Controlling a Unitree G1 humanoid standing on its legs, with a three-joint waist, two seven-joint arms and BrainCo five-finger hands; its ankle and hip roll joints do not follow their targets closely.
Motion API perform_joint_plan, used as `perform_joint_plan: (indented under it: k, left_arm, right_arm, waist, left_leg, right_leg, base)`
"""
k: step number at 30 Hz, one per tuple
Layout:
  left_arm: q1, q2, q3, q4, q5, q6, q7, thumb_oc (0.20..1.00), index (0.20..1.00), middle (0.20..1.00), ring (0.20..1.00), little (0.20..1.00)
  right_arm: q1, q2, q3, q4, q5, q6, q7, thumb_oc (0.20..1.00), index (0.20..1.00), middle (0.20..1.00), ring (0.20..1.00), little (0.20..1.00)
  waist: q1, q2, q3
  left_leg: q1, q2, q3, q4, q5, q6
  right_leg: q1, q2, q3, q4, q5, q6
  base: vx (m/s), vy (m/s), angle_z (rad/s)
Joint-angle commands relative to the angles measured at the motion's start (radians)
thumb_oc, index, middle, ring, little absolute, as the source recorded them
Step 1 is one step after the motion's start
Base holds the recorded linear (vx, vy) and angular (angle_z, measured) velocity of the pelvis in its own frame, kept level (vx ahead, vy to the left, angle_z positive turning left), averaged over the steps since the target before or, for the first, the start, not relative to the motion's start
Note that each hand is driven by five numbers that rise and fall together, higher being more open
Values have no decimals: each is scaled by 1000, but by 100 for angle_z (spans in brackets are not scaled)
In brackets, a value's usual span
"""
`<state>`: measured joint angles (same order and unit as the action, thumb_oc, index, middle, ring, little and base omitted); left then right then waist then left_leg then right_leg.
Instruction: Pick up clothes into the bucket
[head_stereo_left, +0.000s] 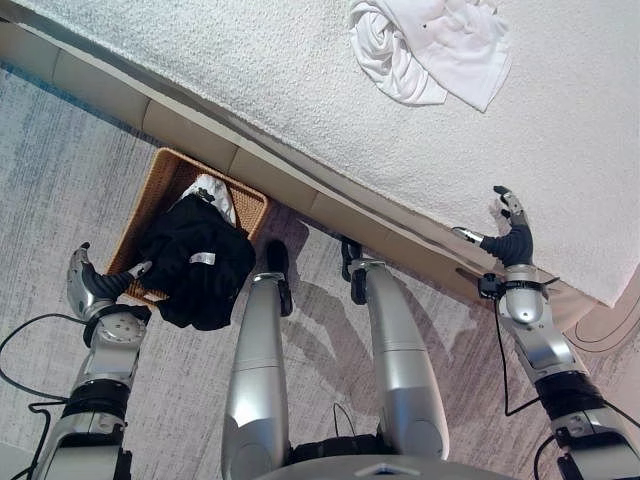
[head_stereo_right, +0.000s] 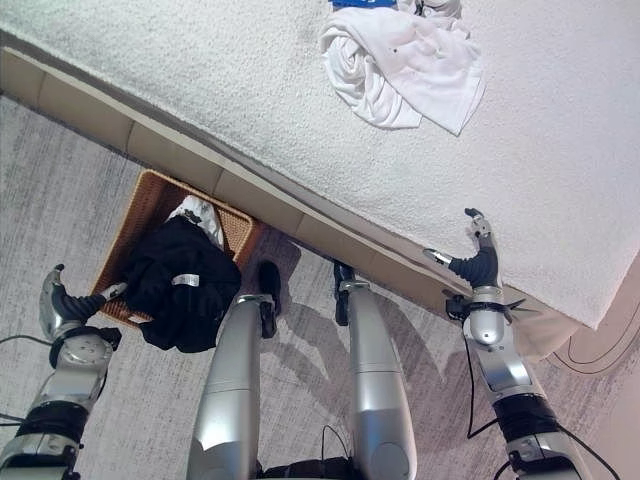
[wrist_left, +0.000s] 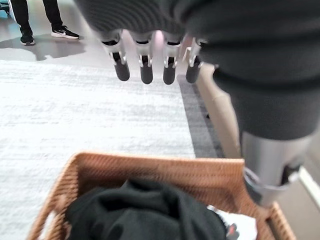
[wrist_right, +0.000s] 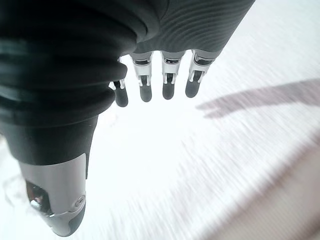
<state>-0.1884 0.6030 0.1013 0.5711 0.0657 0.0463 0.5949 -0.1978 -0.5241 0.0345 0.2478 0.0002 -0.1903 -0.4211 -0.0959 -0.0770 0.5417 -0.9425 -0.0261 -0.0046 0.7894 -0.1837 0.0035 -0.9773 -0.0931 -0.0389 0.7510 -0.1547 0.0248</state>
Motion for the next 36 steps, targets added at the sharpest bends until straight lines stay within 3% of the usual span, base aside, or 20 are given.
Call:
perform_joint_plan:
  k: [1,2,3,4,5,6,7,8,9,10,11,13,14,15,17,18,24,31,35,36]
  left_arm:
    - [64,9,63,-87,4,-70,78,1000,1000,1000,1000,1000]
    - [70,-11,67,-117,-33,-108,77,1000,1000,1000,1000,1000]
    - [76,-52,57,-181,-155,-204,34,1000,1000,1000,1000,1000]
    - [79,-52,57,-182,-155,-204,34,1000,1000,1000,1000,1000]
    - [77,-90,25,-188,-322,-286,-47,1000,1000,1000,1000,1000]
    - [73,-114,1,-212,-372,-310,-71,1000,1000,1000,1000,1000]
    - [78,-115,0,-210,-373,-311,-73,1000,1000,1000,1000,1000]
    - [82,-143,-36,-233,-414,-323,-93,1000,1000,1000,1000,1000]
    - [84,-171,-81,-216,-478,-325,-158,1000,1000,1000,1000,1000]
    - [90,-172,-82,-213,-479,-325,-160,1000,1000,1000,1000,1000]
    - [102,-185,-156,-214,-478,-329,-196,1000,1000,1000,1000,1000]
    - [112,-192,-191,-219,-493,-326,-224,1000,1000,1000,1000,1000]
    - [132,-195,-230,-219,-497,-322,-246,1000,1000,1000,1000,1000]
    - [144,-198,-257,-221,-512,-320,-277,1000,1000,1000,1000,1000]
    - [173,-210,-321,-219,-532,-314,-293,1000,1000,1000,1000,1000]
    - [194,-194,-385,-240,-518,-308,-326,1000,1000,1000,1000,1000]
    - [218,-166,-496,-259,-487,-293,-364,1000,1000,1000,1000,1000]
    - [203,-177,-549,-213,-439,-283,-361,1000,1000,1000,1000,1000]
    - [203,-184,-564,-199,-434,-280,-370,1000,1000,1000,1000,1000]
    - [200,-187,-567,-189,-429,-273,-383,1000,1000,1000,1000,1000]
  right_arm:
    - [-16,-61,-69,-106,-115,-28,-107,1000,1000,1000,1000,1000]
    - [-40,-78,-70,-103,-143,-22,-125,1000,1000,1000,1000,1000]
    - [-102,-124,-80,-101,-170,-7,-149,1000,1000,1000,1000,1000]
    - [-100,-124,-79,-100,-169,-7,-149,1000,1000,1000,1000,1000]
    - [-165,-150,-72,-72,-147,1,-146,1000,1000,1000,1000,1000]
    - [-200,-159,-66,-54,-145,13,-143,1000,1000,1000,1000,1000]
    - [-197,-160,-62,-51,-145,13,-142,1000,1000,1000,1000,1000]
    - [-237,-163,-45,-16,-132,22,-140,1000,1000,1000,1000,1000]
    - [-330,-195,-12,71,-109,45,-135,1000,1000,1000,1000,1000]
    - [-329,-196,-6,76,-108,43,-135,1000,1000,1000,1000,1000]
    - [-450,-210,26,205,-32,39,-151,1000,1000,1000,1000,1000]
    - [-519,-241,52,263,-17,48,-147,1000,1000,1000,1000,1000]
    - [-558,-246,75,312,-9,57,-155,1000,1000,1000,1000,1000]
    - [-629,-263,104,375,5,63,-156,1000,1000,1000,1000,1000]
    - [-707,-268,128,476,66,65,-168,1000,1000,1000,1000,1000]
    - [-820,-311,179,630,110,78,-158,1000,1000,1000,1000,1000]
    - [-1013,-397,361,956,94,135,-99,1000,1000,1000,1000,1000]
    - [-1082,-464,519,1093,-13,175,4,1000,1000,1000,1000,1000]
    - [-1091,-474,541,1109,-27,176,24,1000,1000,1000,1000,1000]
    - [-1070,-481,559,1116,-45,174,70,1000,1000,1000,1000,1000]
  waist:
    - [17,6,-22]
    - [21,12,-22]
    - [34,21,-22]
    - [34,21,-22]
    - [49,33,-22]
    - [58,39,-22]
    - [57,41,-22]
    - [71,46,-22]
    - [85,60,-22]
    - [84,61,-22]
    - [111,79,-22]
    - [118,90,-22]
    - [131,98,-22]
    - [138,111,-22]
    - [163,131,-22]
    - [180,153,-22]
    - [206,198,-22]
    - [216,228,-22]
    - [214,239,-22]
    - [218,243,-22]
  left_leg:
    - [34,-9,-39,7,-77,10]
    - [39,-12,-39,-2,-73,9]
    - [48,-22,-43,-24,-59,8]
    - [51,-21,-43,-22,-63,8]
    - [65,-29,-47,-47,-50,6]
    - [48,-36,-43,-71,-9,7]
    - [71,-36,-49,-66,-38,4]
    - [79,-40,-52,-83,-30,3]
    - [70,-48,-52,-120,19,2]
    - [93,-48,-58,-113,-11,-1]
    - [83,-57,-59,-156,42,-1]
    - [92,-62,-64,-174,51,-3]
    - [123,-65,-72,-181,27,-7]
    - [111,-71,-75,-210,69,-6]
    - [149,-79,-87,-227,51,-15]
    - [155,-86,-101,-255,68,-24]
    - [162,-87,-146,-344,134,-44]
    - [178,-93,-198,-469,219,-59]
    - [178,-98,-208,-489,236,-63]
    - [176,-100,-214,-495,241,-64]
  right_leg:
    - [80,-66,43,-41,-21,61]
    - [86,-68,40,-48,-19,62]
    - [94,-74,38,-61,-11,63]
    - [97,-74,37,-59,-15,63]
    - [107,-79,35,-64,-15,63]
    - [91,-86,29,-82,18,58]
    - [110,-82,34,-72,-9,63]
    - [116,-87,31,-76,-9,63]
    - [110,-98,18,-100,22,57]
    - [130,-95,23,-89,-7,62]
    - [120,-108,8,-107,25,56]
    - [126,-115,1,-110,23,55]
    - [150,-117,4,-95,-11,60]
    - [138,-127,-9,-108,15,53]
    - [170,-138,-16,-90,-28,56]
    - [171,-153,-33,-79,-41,53]
    - [159,-181,-81,-54,-61,46]
    - [130,-215,-120,-23,-86,40]
    - [124,-223,-128,-14,-90,43]
    - [122,-225,-130,-15,-89,43]
  base:
    - [0,0,0]
    - [-10,-30,4]
    - [-3,-21,5]
    - [0,-45,9]
    - [-73,-31,9]
    - [-6,-38,7]
    - [-5,-35,4]
    - [-2,-59,16]
    - [1,-61,19]
    - [-76,-78,25]
    - [3,-52,25]
    - [3,-75,31]
    - [6,-93,29]
    - [83,-109,26]
    - [47,-139,30]
    - [5,-114,35]
    - [-17,-114,38]
    - [-24,-85,31]
    - [-19,-84,21]
    - [-12,-42,14]
